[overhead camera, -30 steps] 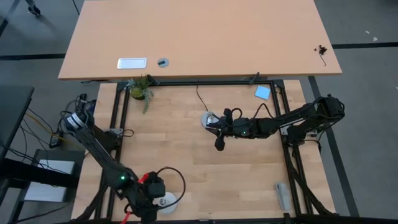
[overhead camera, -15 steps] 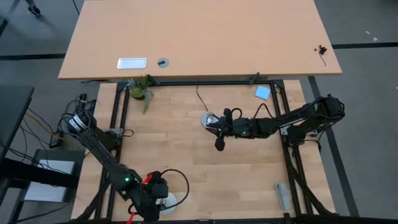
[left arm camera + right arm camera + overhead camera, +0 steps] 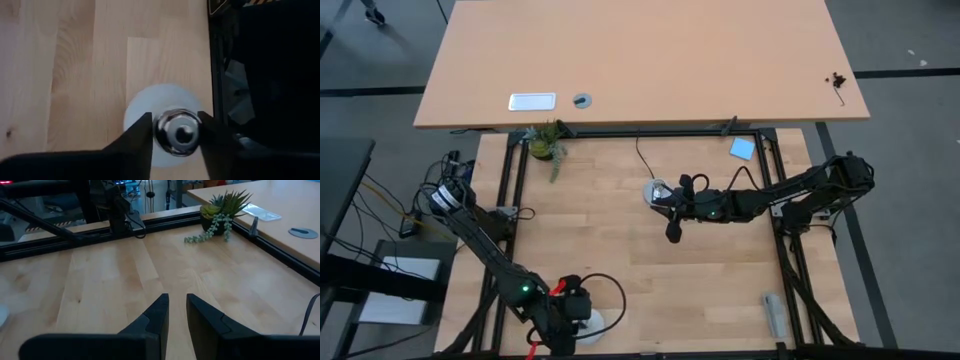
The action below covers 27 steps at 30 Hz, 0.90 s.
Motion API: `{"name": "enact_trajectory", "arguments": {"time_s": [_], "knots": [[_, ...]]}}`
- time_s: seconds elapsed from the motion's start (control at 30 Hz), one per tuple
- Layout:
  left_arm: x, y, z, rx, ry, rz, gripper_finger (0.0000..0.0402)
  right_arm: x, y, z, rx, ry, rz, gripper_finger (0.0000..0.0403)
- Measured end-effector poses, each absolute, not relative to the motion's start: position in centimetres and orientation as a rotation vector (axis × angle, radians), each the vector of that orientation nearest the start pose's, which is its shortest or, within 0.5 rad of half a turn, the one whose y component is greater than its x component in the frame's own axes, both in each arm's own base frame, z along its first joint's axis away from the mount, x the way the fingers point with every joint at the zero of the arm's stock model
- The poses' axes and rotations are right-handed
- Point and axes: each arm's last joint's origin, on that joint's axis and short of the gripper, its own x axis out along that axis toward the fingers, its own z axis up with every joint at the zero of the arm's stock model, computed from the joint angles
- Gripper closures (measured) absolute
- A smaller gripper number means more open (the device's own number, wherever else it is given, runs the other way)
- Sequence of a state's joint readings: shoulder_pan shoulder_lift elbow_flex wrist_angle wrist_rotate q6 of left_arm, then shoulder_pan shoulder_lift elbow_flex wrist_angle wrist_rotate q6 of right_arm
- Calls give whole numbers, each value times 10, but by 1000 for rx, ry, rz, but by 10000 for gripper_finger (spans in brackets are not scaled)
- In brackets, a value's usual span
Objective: Screw lightbulb
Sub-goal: Insert the white lightbulb into the desk lamp
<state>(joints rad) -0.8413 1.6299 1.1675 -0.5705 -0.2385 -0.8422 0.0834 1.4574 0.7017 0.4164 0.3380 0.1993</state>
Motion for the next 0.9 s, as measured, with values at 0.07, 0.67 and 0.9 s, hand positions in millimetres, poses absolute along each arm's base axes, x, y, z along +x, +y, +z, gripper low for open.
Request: {"name": "enact_trajectory", "arguments": {"time_s": [0.07,0.67,0.9], "knots": [[226,-242,230,-216,1027,-142,306,299,15,210,125,305,-284,327],[258,-180,267,103,692,141,307,262,27,264,68,174,-299,327],[294,-136,281,223,602,172,307,238,36,276,47,205,-337,327]]}}
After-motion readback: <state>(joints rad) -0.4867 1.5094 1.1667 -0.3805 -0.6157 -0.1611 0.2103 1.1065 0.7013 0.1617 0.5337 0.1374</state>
